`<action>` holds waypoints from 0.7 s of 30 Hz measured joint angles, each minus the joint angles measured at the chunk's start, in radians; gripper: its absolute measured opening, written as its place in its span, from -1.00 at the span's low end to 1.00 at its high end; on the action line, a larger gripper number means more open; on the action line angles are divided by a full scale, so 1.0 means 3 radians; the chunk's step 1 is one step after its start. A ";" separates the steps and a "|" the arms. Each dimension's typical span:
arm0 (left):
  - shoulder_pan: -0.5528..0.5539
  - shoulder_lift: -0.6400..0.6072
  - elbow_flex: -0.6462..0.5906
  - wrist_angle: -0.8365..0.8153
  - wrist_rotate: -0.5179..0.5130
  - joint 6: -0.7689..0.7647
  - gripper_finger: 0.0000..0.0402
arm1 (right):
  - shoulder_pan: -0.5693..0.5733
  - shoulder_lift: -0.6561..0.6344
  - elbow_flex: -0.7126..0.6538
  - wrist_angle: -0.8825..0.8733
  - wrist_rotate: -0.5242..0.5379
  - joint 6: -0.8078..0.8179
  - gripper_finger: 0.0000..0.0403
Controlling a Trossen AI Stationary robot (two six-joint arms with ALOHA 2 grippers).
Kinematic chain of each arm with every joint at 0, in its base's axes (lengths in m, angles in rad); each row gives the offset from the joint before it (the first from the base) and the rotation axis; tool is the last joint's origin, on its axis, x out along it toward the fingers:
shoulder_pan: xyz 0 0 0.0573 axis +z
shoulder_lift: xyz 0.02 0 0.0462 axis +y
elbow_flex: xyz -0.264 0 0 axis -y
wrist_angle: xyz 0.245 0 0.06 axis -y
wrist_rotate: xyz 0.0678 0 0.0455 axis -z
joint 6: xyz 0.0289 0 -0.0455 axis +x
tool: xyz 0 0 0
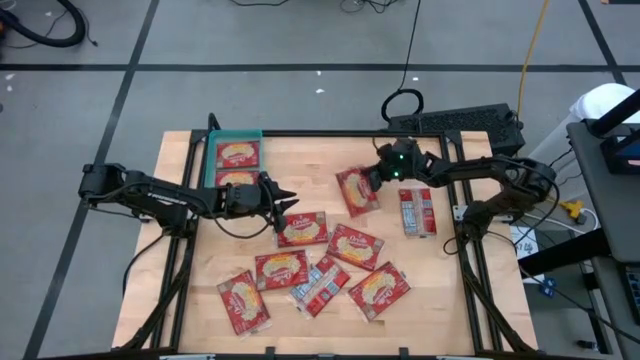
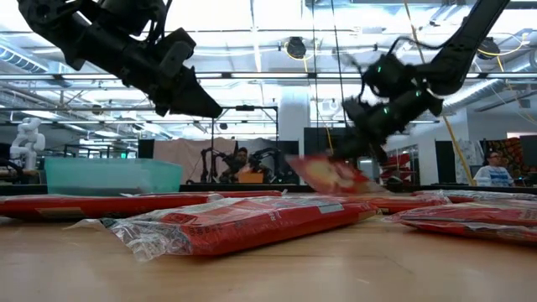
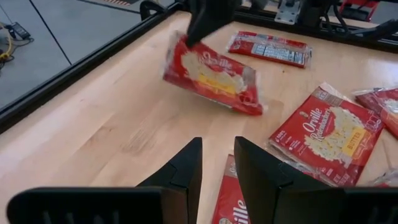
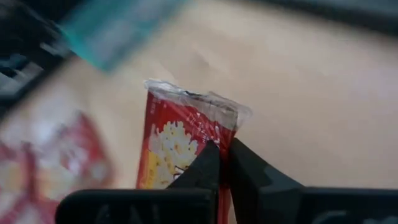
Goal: Sort popcorn bags into baskets
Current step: Put the popcorn bag into the blue bin
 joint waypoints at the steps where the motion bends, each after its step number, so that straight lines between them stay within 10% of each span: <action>1: 0.0005 0.0000 0.0000 0.0011 0.0000 0.0000 -0.52 | 0.0037 -0.0052 0.0000 0.0149 0.0005 -0.0015 -0.98; 21: 0.0168 -0.0003 0.0001 0.0397 -0.0027 0.0040 0.14 | 0.0765 -0.0671 0.0001 0.1541 0.1081 -0.0474 -0.98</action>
